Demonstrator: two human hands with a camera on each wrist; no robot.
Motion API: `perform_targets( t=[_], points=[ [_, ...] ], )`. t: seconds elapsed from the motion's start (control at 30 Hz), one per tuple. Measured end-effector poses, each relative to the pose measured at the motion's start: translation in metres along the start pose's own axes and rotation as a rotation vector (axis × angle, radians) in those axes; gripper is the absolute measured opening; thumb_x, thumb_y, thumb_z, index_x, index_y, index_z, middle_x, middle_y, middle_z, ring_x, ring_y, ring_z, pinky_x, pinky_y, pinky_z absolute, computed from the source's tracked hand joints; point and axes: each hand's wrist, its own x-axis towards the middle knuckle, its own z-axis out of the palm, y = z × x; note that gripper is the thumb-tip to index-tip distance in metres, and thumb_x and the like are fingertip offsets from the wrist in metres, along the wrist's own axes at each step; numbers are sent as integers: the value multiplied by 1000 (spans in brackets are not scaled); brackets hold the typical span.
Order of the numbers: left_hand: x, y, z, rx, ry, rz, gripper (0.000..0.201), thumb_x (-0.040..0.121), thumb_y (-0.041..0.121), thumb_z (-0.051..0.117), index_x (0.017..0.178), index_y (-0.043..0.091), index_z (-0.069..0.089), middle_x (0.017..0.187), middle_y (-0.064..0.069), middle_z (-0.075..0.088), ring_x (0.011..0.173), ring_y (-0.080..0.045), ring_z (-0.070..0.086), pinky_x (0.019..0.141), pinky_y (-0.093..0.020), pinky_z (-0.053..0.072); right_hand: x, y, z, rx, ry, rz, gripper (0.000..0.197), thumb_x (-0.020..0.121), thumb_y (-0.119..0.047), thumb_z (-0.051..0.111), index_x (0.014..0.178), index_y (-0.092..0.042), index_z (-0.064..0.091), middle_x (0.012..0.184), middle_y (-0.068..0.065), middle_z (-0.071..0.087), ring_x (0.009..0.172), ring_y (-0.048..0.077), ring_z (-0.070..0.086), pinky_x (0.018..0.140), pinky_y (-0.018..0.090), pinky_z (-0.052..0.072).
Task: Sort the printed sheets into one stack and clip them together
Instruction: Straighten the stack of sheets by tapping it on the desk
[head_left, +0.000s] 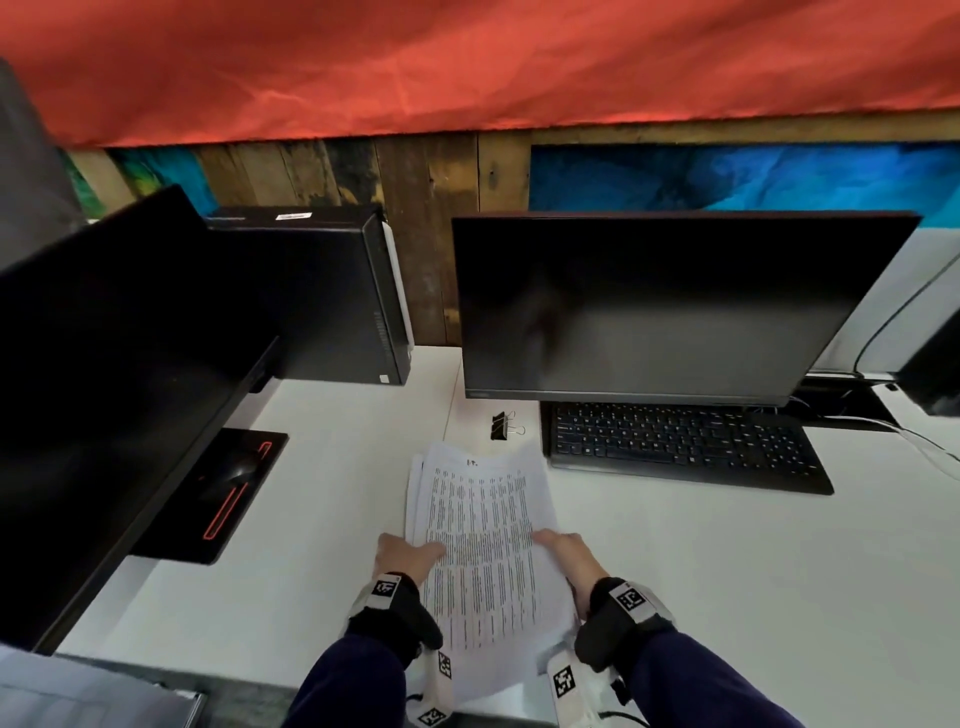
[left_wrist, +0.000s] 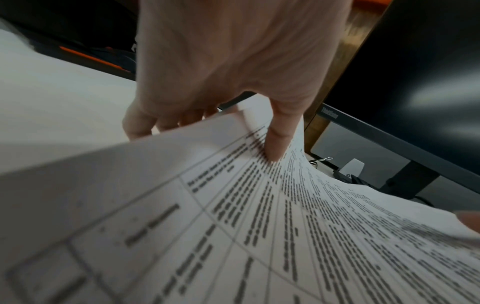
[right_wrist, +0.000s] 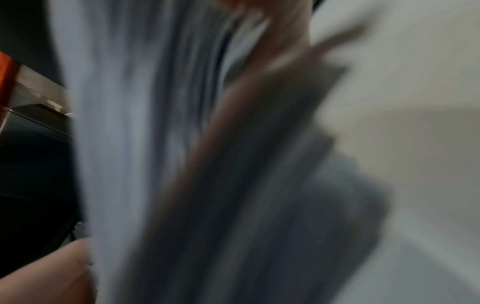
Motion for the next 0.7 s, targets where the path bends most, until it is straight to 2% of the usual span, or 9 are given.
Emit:
perform_targets(
  t=[0.1, 0.23, 0.27, 0.33, 0.4, 0.47, 0.53, 0.63, 0.7],
  points=[
    [-2, -1, 1, -86, -18, -6, 88, 81, 25, 70, 143, -2, 15, 143, -22, 37, 129, -35, 42, 103, -39, 39, -2, 6, -2, 22, -46, -14, 77, 79, -32, 72, 136, -6, 28, 126, 20, 54, 108, 35, 60, 90, 46, 51],
    [-3, -5, 0, -176, -61, -28, 90, 81, 19, 72, 144, -5, 12, 144, -23, 34, 132, -35, 39, 107, -40, 35, -9, 13, -9, -51, -140, -28, 51, 90, -8, 59, 135, -9, 36, 125, 17, 57, 110, 37, 60, 93, 51, 50],
    [-4, -6, 1, -177, -58, -33, 91, 81, 18, 72, 144, -5, 11, 144, -23, 34, 132, -35, 39, 108, -40, 34, -9, 14, -15, -85, -160, -32, 51, 86, 0, 59, 132, -9, 40, 123, 17, 59, 109, 37, 60, 93, 52, 50],
    [-6, -9, 4, -175, -75, -34, 91, 82, 15, 71, 145, -6, 8, 146, -23, 30, 134, -35, 35, 110, -39, 32, -9, 16, -27, -160, -187, -5, 69, 67, 8, 63, 132, -5, 43, 122, 18, 60, 109, 38, 60, 93, 54, 50],
    [-12, -9, 11, -140, -115, -46, 87, 85, 14, 67, 145, -8, 8, 149, -24, 27, 137, -36, 32, 111, -39, 31, 6, 24, -38, -191, -162, 32, 85, 50, 1, 69, 130, 1, 42, 122, 21, 59, 108, 39, 60, 92, 55, 50],
    [-23, -4, 17, -68, -161, -63, 78, 90, 13, 62, 145, -9, 12, 150, -24, 28, 138, -35, 32, 110, -38, 31, 31, 37, -46, -198, -156, 53, 87, 47, -18, 77, 126, 0, 47, 121, 20, 61, 109, 37, 61, 97, 53, 48],
    [-34, 5, 19, -37, -179, -35, 71, 92, 9, 57, 145, -8, 13, 150, -23, 29, 138, -34, 32, 110, -35, 31, 31, 34, -49, -174, -166, 20, 84, 54, -21, 75, 131, -4, 47, 123, 18, 61, 112, 36, 59, 100, 52, 46],
    [-49, 22, 17, -47, -167, 107, 69, 94, 3, 46, 149, -3, 5, 154, -19, 21, 142, -31, 26, 114, -34, 26, -10, 6, -46, -48, -145, -26, 57, 75, 1, 61, 130, -6, 47, 121, 22, 62, 109, 41, 60, 97, 59, 45],
    [-64, 37, 12, -113, -125, 245, 61, 95, 3, 43, 148, 2, 11, 150, -16, 31, 135, -30, 37, 106, -31, 33, -32, -13, -50, 71, -148, -124, 49, 83, 11, 55, 127, -10, 50, 118, 20, 64, 105, 41, 62, 91, 57, 49]
  ],
)
